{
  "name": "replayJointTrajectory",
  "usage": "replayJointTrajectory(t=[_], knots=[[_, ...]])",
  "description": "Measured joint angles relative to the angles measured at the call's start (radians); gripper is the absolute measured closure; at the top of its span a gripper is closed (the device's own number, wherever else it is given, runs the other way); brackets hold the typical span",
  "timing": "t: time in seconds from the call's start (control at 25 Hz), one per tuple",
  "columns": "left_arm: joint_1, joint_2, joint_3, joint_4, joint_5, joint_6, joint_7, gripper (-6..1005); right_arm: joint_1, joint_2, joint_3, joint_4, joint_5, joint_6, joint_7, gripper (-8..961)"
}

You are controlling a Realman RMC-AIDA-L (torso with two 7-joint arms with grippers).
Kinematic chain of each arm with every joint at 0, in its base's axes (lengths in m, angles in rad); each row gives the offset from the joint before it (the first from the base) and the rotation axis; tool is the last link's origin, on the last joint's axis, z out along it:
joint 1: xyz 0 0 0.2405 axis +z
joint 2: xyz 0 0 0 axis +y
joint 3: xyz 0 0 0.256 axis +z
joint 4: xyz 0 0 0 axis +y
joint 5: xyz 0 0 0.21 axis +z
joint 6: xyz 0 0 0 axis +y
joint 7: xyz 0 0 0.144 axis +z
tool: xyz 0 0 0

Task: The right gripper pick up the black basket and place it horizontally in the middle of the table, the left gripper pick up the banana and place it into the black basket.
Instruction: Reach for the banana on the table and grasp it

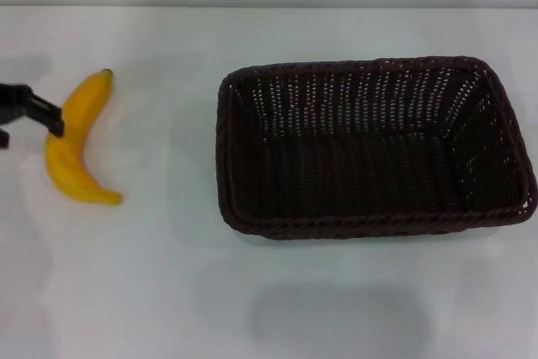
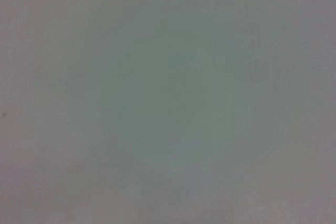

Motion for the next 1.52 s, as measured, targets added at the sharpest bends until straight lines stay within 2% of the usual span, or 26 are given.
replayJointTrajectory(t=[0.16,0.32,0.44,0.68,1.16,1.24,1.4,1.52], knots=[[-0.002,-0.023,0.031,-0.039,0.007,0.036,-0.003,116,0.0,0.0,-0.002,0.0,0.002,0.001,0.0,330],[-0.003,-0.032,0.032,-0.057,0.018,0.063,-0.006,119,0.0,0.0,-0.004,0.0,0.003,0.002,0.0,330],[-0.001,-0.052,0.032,-0.068,0.02,0.117,-0.007,122,0.0,0.0,-0.008,0.003,0.004,0.001,0.0,330],[-0.005,-0.075,0.033,-0.087,0.024,0.176,-0.012,130,0.024,0.001,-0.004,0.04,0.004,0.0,0.0,331],[-0.008,-0.067,0.033,-0.106,0.03,0.194,-0.024,145,0.063,0.002,0.0,0.082,0.002,-0.028,0.0,331],[-0.009,-0.066,0.034,-0.106,0.032,0.2,-0.022,354,0.064,0.002,0.0,0.083,0.003,-0.032,0.0,331],[-0.01,-0.066,0.035,-0.105,0.037,0.214,-0.01,445,0.065,0.003,0.0,0.083,0.003,-0.034,-0.001,332],[-0.007,-0.061,0.029,-0.063,0.027,0.212,0.007,488,0.065,0.003,0.0,0.083,0.003,-0.035,-0.001,332]])
